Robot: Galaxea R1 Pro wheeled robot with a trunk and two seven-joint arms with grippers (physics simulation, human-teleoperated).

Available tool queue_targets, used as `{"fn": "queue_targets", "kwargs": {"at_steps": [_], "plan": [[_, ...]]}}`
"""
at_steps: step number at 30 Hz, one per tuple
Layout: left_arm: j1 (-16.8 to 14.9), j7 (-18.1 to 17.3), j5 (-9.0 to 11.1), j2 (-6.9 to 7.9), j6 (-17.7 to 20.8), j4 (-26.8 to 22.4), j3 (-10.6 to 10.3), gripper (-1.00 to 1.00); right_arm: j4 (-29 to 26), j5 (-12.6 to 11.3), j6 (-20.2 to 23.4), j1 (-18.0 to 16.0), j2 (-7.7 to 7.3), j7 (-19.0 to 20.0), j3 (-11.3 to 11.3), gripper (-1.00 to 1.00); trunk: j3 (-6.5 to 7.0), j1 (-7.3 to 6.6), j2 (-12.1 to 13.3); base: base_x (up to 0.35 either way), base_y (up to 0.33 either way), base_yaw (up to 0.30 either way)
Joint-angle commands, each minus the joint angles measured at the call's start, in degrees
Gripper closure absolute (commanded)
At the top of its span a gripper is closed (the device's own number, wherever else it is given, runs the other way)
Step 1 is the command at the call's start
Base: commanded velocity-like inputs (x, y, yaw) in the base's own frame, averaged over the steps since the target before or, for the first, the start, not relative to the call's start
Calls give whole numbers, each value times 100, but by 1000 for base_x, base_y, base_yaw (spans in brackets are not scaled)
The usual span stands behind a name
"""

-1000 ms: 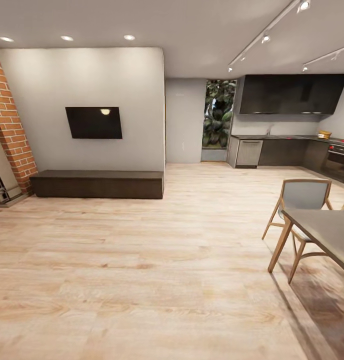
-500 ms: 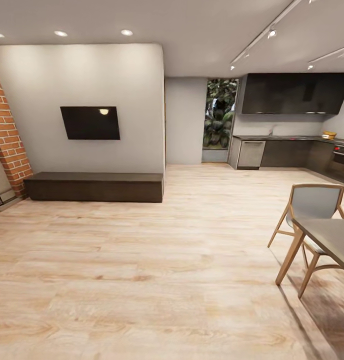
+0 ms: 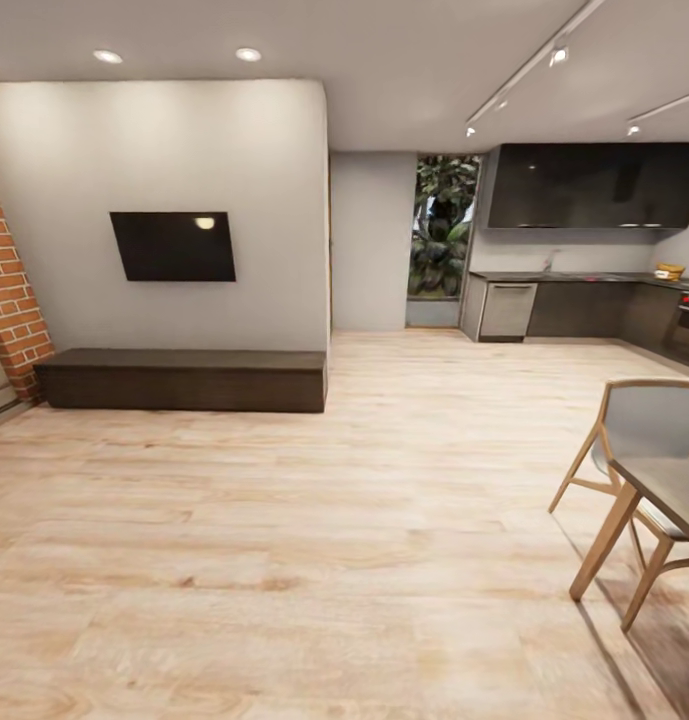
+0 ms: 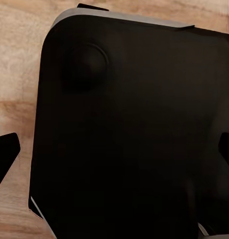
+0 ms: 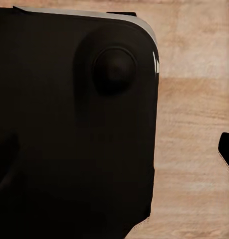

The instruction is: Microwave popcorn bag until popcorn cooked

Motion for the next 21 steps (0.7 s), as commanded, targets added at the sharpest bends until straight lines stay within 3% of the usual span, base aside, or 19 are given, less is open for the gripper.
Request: {"fn": "queue_targets", "kwargs": {"at_steps": [1,21], "plan": [[2,6,34,-1,-9,-7,2,-100,1,3,-20,-1,3,-13,4,-100,-4,4,-2,332,0,0],[2,6,26,-1,-15,-4,2,-100,1,1,-26,-1,-4,-13,-12,-100,-4,4,-2,332,0,0]]}}
